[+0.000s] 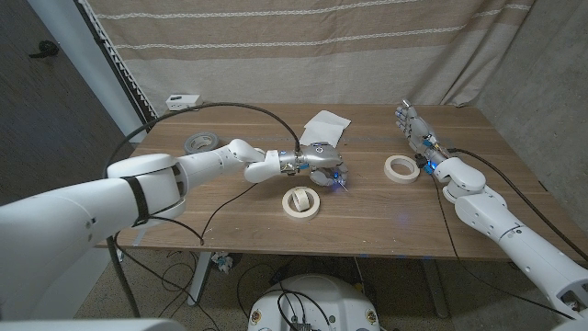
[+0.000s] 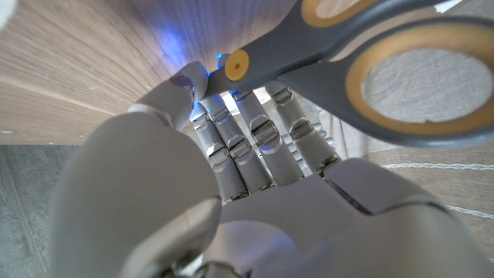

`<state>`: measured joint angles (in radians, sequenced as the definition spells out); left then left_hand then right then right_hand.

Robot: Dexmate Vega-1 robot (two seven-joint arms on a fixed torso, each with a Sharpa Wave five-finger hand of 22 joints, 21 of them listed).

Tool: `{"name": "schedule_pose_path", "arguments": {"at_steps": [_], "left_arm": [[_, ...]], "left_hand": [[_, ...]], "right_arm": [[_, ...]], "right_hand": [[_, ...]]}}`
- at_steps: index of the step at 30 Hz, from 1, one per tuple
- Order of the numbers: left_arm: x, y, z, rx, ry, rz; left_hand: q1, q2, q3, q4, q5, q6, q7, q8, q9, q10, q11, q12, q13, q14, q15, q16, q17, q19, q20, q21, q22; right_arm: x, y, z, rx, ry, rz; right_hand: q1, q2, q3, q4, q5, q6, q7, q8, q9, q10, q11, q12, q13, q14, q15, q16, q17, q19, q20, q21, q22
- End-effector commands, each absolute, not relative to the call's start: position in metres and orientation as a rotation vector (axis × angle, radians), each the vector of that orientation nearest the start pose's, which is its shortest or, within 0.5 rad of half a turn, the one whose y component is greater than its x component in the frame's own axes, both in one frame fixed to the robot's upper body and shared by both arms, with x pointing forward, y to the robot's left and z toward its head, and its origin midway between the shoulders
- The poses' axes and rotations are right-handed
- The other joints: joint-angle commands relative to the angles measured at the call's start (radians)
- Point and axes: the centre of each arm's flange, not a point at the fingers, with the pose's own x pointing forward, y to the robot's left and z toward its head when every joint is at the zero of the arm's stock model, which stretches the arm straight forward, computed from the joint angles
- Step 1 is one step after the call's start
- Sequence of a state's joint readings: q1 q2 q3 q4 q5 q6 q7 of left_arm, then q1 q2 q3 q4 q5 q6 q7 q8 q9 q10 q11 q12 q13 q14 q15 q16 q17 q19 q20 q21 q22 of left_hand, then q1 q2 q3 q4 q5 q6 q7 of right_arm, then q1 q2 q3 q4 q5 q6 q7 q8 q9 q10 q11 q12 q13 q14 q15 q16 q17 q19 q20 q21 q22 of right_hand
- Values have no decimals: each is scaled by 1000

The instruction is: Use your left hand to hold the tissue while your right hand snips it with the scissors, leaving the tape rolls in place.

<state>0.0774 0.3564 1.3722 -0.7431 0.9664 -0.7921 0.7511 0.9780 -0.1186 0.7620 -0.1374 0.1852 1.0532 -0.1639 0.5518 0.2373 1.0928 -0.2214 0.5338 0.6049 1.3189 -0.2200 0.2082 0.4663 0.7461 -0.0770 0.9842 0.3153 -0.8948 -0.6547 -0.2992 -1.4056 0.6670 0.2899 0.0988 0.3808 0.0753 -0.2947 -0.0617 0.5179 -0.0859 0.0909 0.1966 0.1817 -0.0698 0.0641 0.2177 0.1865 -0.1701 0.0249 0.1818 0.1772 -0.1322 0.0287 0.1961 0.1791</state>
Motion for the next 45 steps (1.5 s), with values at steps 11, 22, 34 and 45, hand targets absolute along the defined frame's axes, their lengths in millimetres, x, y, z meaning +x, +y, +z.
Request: {"name": "schedule_pose_path", "arguments": {"at_steps": [11, 22, 34, 45], "left_arm": [[622, 64, 11, 1407, -1597, -502], [617, 75, 28, 1245, -1570, -432], [614, 80, 35, 1128, -1553, -372], [608, 80, 40, 1056, -1565, -346]], "left_hand": [[2, 23, 1, -13, 5, 33, 19, -2, 6, 47, 12, -9, -25, 27, -16, -6, -33, 2, -108, 55, -13], [-2, 11, 7, -15, 7, 43, 23, 1, 10, 63, 14, -25, -64, 20, -16, -9, -44, -24, -105, 54, -34], [-4, 13, 17, -12, 10, 32, 27, 2, 23, 72, 12, -29, -80, 8, -16, -10, -49, -35, -101, 55, -52], [0, 17, 20, -12, 10, 37, 23, 2, 25, 72, 12, -29, -85, 10, -16, -4, -50, -30, -105, 74, -61]], "right_arm": [[616, -341, 5, -70, -675, 221], [614, -341, 8, -60, -696, 222], [619, -338, 10, -45, -712, 222], [619, -338, 9, -30, -733, 207]], "right_hand": [[4, 9, -3, 6, 6, -7, -6, -2, 3, 1, -5, -3, 1, -3, -1, 3, 3, -1, 3, 1, 1], [5, 10, -3, 5, 6, -7, -5, -2, 3, 1, -4, -3, 1, -2, -2, 3, 3, 0, 3, 2, 1], [7, 11, -2, 5, 6, -8, -5, -2, 3, 3, -5, -2, 1, -2, -1, 3, 3, 0, 4, 2, 1], [8, 12, -2, 5, 6, -7, -6, -2, 3, 4, -4, -2, 1, -2, -2, 3, 3, 1, 4, 2, 1]]}}
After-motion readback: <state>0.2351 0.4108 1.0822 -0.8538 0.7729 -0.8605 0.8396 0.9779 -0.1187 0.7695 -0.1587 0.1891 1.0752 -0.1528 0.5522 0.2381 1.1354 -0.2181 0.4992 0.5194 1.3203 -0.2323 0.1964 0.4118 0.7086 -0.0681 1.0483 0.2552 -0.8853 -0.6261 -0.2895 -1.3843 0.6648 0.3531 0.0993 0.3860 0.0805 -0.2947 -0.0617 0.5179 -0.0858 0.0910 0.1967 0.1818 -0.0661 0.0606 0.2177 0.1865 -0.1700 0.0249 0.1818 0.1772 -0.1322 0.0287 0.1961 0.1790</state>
